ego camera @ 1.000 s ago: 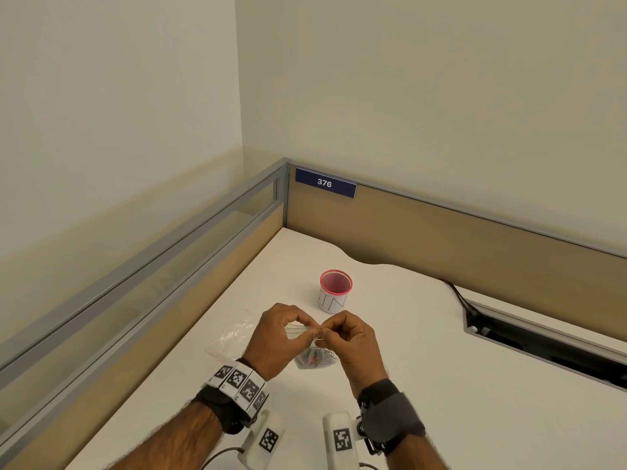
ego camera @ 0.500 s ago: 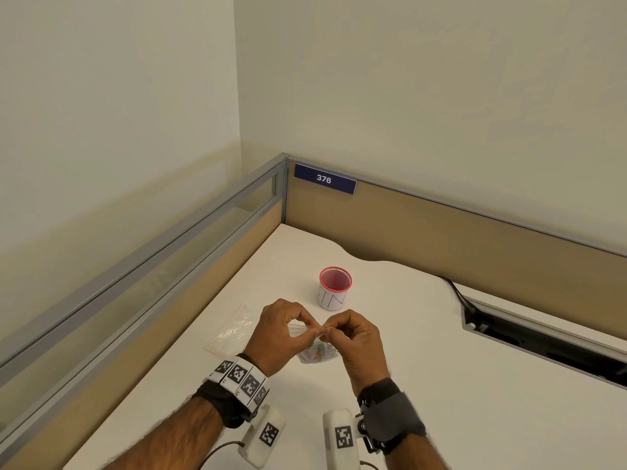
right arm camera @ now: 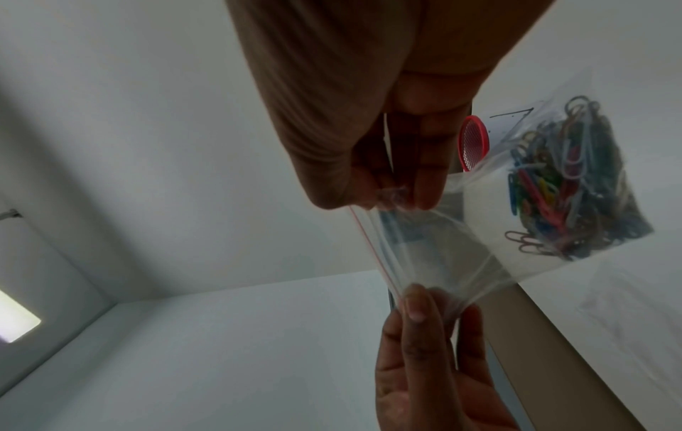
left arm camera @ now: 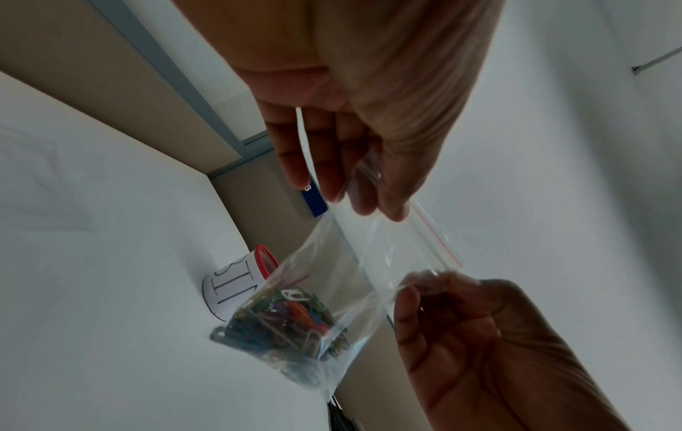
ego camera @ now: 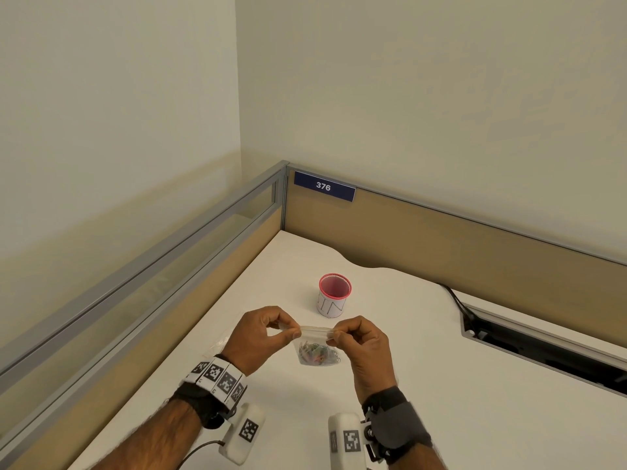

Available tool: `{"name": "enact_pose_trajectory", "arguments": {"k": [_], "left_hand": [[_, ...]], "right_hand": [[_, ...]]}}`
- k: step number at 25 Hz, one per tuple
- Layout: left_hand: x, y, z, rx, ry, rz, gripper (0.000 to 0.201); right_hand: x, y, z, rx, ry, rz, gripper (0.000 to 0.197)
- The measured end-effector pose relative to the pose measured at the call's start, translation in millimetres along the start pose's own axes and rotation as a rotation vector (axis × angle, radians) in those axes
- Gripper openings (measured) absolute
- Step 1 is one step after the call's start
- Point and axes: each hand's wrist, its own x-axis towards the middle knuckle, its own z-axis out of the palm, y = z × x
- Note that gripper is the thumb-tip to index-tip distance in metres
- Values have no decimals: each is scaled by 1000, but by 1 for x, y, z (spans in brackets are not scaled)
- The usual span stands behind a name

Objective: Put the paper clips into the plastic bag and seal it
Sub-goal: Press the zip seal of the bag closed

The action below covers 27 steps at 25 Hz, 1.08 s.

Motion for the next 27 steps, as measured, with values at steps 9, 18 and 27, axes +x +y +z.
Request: {"name": "enact_pose_trajectory", "arguments": {"k": [9, 18, 27], "left_hand": [[1, -7, 5, -380, 30, -173, 5], [4, -7, 6, -500, 68, -150, 18], [2, -3, 15, -392, 12, -83, 25]], "right_hand": [[-3, -1, 3, 9, -23, 52, 4], [3, -1, 9, -156, -60, 91, 2], [8, -4, 21, -546, -94, -12, 7]]}}
